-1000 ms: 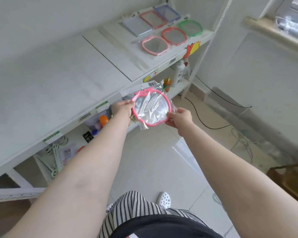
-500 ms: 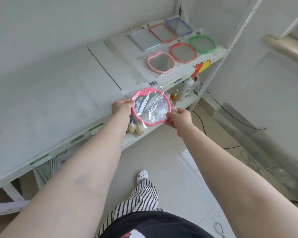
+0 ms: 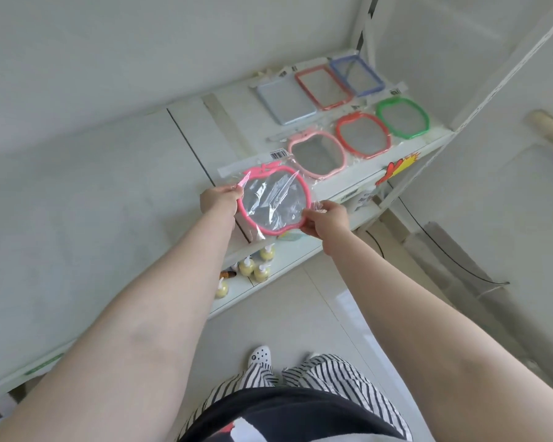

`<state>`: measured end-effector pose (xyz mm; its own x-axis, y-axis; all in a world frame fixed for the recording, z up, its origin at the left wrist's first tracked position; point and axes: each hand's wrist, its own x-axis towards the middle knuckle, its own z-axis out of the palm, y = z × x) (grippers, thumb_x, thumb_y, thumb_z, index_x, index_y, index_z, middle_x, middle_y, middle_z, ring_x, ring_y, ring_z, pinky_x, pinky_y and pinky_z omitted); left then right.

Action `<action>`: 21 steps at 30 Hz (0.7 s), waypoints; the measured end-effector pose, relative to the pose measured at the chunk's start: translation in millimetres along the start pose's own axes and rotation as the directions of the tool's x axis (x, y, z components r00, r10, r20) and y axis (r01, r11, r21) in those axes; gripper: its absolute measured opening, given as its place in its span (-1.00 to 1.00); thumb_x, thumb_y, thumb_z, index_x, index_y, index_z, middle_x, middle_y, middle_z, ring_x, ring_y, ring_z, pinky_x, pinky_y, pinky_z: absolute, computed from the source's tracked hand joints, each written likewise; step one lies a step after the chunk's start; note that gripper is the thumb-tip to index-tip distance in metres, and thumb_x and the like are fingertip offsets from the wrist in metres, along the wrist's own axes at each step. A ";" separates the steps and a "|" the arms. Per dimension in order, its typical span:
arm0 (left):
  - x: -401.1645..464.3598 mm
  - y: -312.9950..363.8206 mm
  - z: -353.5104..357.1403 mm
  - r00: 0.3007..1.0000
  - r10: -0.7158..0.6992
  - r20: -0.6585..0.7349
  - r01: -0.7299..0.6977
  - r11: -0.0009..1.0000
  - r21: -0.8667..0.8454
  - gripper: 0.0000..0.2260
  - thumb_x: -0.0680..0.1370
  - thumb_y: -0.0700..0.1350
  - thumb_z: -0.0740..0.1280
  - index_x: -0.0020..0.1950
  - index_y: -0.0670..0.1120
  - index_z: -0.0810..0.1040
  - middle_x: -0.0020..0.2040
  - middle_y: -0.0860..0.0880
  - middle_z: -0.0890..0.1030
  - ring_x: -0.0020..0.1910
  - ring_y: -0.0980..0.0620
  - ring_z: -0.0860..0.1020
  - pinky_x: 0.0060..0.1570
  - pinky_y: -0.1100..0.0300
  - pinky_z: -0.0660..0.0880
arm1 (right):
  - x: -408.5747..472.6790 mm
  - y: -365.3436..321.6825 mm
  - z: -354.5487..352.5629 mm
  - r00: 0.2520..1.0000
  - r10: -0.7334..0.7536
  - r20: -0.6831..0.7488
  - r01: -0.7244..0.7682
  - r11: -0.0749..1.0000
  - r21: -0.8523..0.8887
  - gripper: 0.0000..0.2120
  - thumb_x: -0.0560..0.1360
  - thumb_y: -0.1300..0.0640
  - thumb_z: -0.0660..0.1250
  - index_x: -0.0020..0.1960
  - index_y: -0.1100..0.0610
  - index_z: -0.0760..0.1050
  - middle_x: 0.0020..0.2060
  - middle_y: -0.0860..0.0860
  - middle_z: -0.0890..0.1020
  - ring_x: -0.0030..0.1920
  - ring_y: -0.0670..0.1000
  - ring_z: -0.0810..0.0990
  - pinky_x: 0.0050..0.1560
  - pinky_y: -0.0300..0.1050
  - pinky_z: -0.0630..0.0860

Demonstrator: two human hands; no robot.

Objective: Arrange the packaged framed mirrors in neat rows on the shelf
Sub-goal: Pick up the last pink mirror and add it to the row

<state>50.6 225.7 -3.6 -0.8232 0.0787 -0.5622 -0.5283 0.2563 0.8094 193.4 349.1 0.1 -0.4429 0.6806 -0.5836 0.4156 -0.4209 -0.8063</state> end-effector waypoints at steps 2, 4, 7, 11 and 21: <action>9.9 6.8 0.9 1.000 0.001 -0.023 -0.001 1.000 -0.001 -0.81 0.45 -0.22 0.44 0.05 -0.16 0.67 -0.33 0.01 0.58 -0.28 -0.03 0.57 -0.10 0.17 0.58 | 13.7 -8.8 7.8 1.000 -0.015 0.020 0.015 0.999 -0.032 -0.82 0.48 0.39 0.35 -0.06 0.19 0.39 -0.18 0.23 0.59 -0.39 0.09 0.59 -0.34 -0.18 0.65; 17.5 14.0 2.9 0.999 0.001 -0.050 -0.001 1.000 -0.002 -0.85 0.46 -0.20 0.41 0.02 -0.11 0.67 -0.35 0.02 0.56 -0.39 0.03 0.50 -0.33 0.24 0.48 | 28.2 -16.6 14.1 0.998 -0.019 0.051 0.023 0.998 -0.064 -0.85 0.47 0.38 0.36 -0.09 0.21 0.43 -0.22 0.22 0.61 -0.41 0.09 0.62 -0.32 -0.14 0.67; 27.2 24.2 8.5 0.996 0.013 -0.090 -0.014 1.000 -0.007 -0.86 0.48 -0.18 0.39 0.03 -0.09 0.67 -0.34 0.01 0.55 -0.43 0.05 0.46 -0.43 0.27 0.35 | 50.3 -27.8 20.1 0.993 -0.036 0.115 0.049 0.992 -0.116 -0.84 0.46 0.36 0.38 -0.02 0.21 0.45 -0.31 0.15 0.62 -0.51 -0.01 0.62 -0.27 -0.13 0.67; 40.5 34.2 20.3 0.986 -0.018 -0.165 0.016 1.000 -0.014 -0.94 0.48 -0.20 0.39 -0.13 -0.11 0.66 -0.51 0.05 0.55 -0.39 -0.01 0.47 -0.42 0.27 0.34 | 78.3 -46.9 19.4 0.979 -0.096 0.179 0.141 0.956 -0.259 -0.82 0.42 0.33 0.41 -0.28 0.14 0.47 -0.44 0.05 0.57 -0.47 0.01 0.57 -0.16 -0.13 0.64; 64.3 24.8 52.4 0.965 -0.045 -0.259 0.054 0.998 0.027 -0.79 0.48 -0.15 0.42 0.09 -0.12 0.67 0.00 -0.13 0.69 -0.20 -0.02 0.55 -0.15 0.20 0.45 | 124.5 -53.1 14.4 0.967 -0.052 0.250 0.176 0.844 -0.506 -0.62 0.40 0.32 0.38 -0.45 0.11 0.25 -0.49 0.08 0.54 -0.40 0.08 0.61 -0.25 -0.15 0.48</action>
<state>-4.6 287.6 -28.6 -0.8244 -0.1849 -0.5350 -0.5660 0.2863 0.7731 104.7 447.6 -31.1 -0.6480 0.5303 -0.5467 0.6752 0.0678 -0.7345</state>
